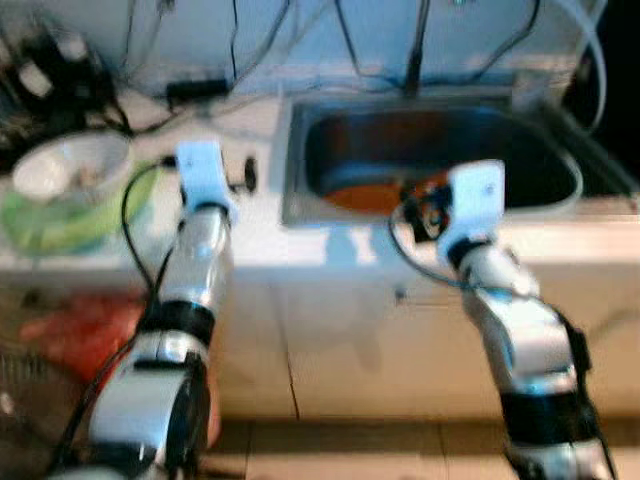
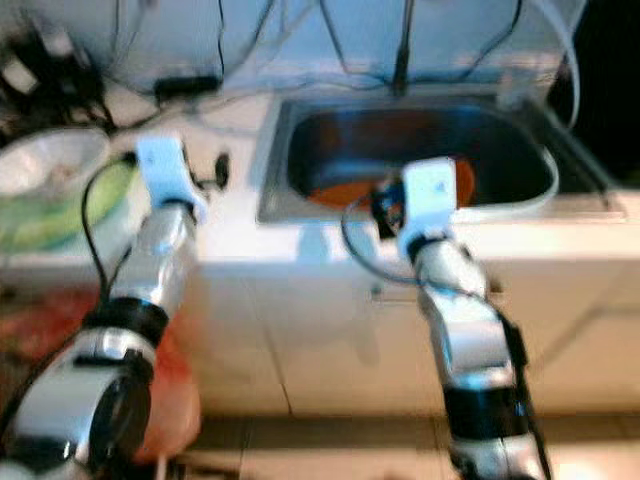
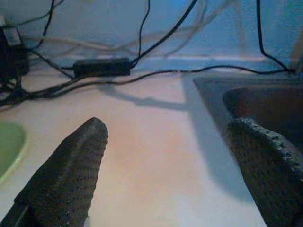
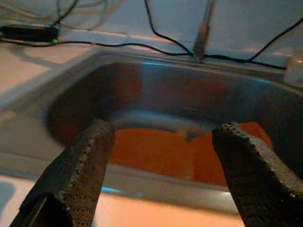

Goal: Kitchen organization

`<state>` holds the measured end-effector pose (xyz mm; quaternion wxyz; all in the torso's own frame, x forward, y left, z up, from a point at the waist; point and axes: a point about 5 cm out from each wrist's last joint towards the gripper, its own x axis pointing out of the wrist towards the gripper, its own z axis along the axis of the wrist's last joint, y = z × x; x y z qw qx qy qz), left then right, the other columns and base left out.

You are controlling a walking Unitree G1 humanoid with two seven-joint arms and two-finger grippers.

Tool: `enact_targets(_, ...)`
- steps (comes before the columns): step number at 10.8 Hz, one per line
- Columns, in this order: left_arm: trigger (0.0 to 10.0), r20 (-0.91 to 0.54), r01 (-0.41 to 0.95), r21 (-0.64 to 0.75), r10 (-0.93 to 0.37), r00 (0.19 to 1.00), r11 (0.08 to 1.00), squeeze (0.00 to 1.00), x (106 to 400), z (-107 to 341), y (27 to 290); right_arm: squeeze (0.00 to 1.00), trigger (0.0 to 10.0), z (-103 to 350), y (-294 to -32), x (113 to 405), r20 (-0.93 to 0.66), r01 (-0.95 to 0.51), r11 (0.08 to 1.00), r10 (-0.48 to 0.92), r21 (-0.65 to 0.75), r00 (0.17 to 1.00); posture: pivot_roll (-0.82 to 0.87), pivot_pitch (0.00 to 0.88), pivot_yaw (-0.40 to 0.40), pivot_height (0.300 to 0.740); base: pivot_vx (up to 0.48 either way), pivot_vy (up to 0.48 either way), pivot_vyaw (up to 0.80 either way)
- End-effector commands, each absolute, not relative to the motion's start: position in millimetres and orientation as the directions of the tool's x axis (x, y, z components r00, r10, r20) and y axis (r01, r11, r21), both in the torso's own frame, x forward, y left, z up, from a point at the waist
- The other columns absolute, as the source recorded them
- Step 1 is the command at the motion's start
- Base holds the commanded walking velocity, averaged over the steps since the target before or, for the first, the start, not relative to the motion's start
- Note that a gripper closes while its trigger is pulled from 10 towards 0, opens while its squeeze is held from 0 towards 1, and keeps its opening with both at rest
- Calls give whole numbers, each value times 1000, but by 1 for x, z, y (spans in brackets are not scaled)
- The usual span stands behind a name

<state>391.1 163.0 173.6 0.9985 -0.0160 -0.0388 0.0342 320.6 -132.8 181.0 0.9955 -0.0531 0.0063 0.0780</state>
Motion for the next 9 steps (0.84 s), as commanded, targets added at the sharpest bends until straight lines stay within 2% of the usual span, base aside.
enact_targets(1,10000,67,-67,-32,69,995,997,0,391,171,164,0,10000,187,-133,321,0,-152,981,153,-118,988,-105,0,71,740,0,0,0)
enact_targets(6,10000,56,-64,-9,65,996,998,0,391,169,163,0,10000,187,-135,321,3,-151,981,152,-123,988,-107,0,72,740,0,0,0)
enact_targets(9,10000,59,-48,1,48,997,999,0,390,169,161,0,10000,188,-134,320,7,-157,980,159,-124,987,-109,0,72,740,470,0,0)
